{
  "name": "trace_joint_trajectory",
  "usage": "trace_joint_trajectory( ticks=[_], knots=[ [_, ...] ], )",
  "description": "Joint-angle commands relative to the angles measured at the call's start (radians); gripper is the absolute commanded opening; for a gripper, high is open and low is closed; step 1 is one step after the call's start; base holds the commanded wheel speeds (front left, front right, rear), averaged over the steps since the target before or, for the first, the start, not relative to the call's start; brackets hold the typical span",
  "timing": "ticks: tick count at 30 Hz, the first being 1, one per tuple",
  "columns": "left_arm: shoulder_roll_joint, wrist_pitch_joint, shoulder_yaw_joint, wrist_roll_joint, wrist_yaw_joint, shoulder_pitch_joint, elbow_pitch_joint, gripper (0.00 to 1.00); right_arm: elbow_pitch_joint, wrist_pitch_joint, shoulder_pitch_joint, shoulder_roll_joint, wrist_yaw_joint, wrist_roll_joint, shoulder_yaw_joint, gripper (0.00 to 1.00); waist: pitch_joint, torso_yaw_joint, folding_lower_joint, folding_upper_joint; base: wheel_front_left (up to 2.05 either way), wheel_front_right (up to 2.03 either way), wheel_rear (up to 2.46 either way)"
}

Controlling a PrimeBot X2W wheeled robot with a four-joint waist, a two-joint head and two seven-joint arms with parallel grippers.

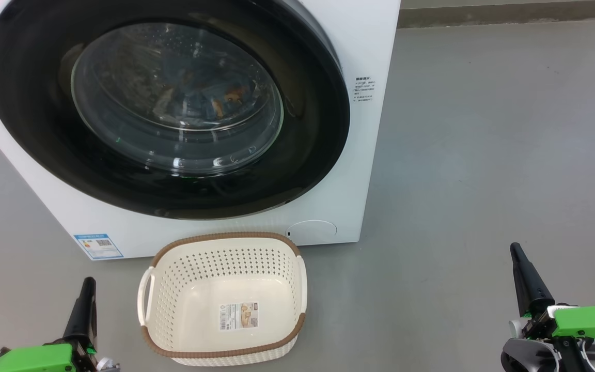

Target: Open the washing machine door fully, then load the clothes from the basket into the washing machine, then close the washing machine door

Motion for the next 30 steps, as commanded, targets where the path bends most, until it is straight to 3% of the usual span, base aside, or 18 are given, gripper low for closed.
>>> trace_joint_trajectory(
  ticks=[1, 30],
  knots=[
    [0.012, 0.007, 0.035, -0.001, 0.004, -0.039, -0.030, 0.00, -0.031, -0.009, -0.029, -0.021, -0.001, 0.008, 0.016, 0.00, 0.000, 0.000, 0.0000, 0.0000, 0.00, 0.00, 0.00],
    [0.010, 0.009, 0.037, 0.001, 0.005, -0.039, -0.030, 0.00, -0.039, -0.022, -0.031, -0.034, -0.001, 0.021, 0.031, 0.00, 0.000, 0.000, 0.0000, 0.0000, 0.00, 0.00, 0.00]
  ],
)
